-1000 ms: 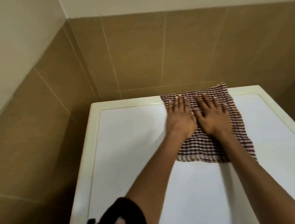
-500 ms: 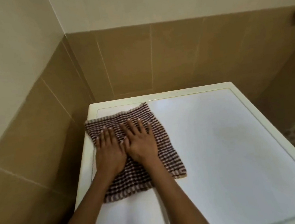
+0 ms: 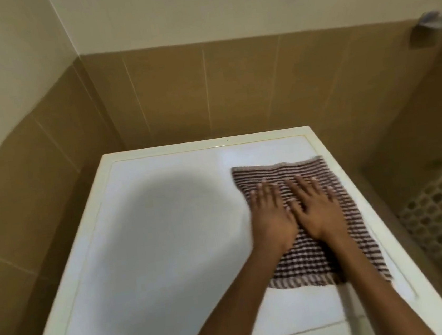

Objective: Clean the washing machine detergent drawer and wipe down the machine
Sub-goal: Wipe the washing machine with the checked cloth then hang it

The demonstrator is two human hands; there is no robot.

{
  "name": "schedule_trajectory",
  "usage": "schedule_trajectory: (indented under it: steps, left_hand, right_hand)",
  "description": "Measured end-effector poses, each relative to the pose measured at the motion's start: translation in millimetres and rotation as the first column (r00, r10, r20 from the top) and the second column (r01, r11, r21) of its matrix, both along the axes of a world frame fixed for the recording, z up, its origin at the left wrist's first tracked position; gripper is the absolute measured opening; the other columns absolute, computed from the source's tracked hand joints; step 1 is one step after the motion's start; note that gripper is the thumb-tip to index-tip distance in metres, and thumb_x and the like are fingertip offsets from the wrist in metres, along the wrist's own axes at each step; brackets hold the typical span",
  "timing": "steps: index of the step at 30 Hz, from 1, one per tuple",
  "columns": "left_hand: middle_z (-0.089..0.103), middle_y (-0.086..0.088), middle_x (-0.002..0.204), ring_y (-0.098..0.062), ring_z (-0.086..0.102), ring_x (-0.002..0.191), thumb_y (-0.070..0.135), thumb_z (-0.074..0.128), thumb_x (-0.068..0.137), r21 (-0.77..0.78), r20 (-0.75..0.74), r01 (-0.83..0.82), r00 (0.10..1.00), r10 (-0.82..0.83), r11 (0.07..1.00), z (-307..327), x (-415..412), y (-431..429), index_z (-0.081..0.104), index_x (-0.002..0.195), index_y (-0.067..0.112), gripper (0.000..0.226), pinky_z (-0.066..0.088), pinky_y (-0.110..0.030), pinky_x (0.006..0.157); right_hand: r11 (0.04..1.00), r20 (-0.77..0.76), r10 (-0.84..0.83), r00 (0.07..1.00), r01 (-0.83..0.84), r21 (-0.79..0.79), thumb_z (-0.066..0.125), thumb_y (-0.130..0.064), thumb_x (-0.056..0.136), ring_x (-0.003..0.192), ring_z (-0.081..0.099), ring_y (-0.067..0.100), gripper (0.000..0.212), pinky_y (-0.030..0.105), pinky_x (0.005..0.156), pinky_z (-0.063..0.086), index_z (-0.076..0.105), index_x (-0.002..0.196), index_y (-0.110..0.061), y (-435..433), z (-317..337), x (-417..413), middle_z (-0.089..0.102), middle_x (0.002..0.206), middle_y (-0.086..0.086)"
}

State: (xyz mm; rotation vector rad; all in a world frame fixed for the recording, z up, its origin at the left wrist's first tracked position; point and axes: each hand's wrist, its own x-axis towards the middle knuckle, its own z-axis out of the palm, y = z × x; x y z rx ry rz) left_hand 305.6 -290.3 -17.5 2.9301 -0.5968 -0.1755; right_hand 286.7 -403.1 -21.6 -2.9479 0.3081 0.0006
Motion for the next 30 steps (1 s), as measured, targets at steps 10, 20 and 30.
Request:
schedule_trajectory:
  steps: [10,20,30]
  left_hand:
    - [-0.006,-0.014,0.157,-0.025,-0.007,0.146,0.033,0.015,0.101,-0.014,-0.024,0.003,1.000,-0.003,1.000,-4.7,18.4,-18.5,-0.002,0.148,0.004,0.058,-0.009,-0.036,0.117]
    - [0.001,-0.017,0.157,-0.026,0.001,0.146,0.034,0.020,0.100,0.091,0.038,-0.439,0.899,0.437,0.894,-5.6,73.0,101.9,0.002,0.148,0.002,0.060,-0.001,-0.038,0.119]
    - [0.002,-0.016,0.157,-0.024,0.000,0.147,0.039,0.016,0.098,0.002,0.064,-0.202,0.977,0.202,0.979,-5.4,161.7,-23.0,0.004,0.149,0.004,0.063,-0.003,-0.038,0.120]
  right_hand:
    - [0.991,0.006,-0.131,0.991,0.131,0.010,0.018,-0.039,0.097,0.146,0.003,0.029,0.054,0.048,0.117,0.000,0.009,0.150,-0.032,-4.9,-2.6,13.1,0.006,0.159,0.000]
    - [0.863,0.009,0.488,0.873,-0.483,0.146,0.021,-0.039,0.100,0.147,-0.001,0.023,0.050,0.046,0.116,-0.007,0.013,0.149,-0.035,99.0,1.2,99.6,0.006,0.159,-0.006]
    - [0.977,0.089,0.175,0.980,-0.184,0.106,0.026,-0.040,0.098,0.147,0.008,0.020,0.050,0.044,0.118,0.002,0.018,0.147,-0.039,-22.4,-6.2,157.2,0.012,0.158,-0.008]
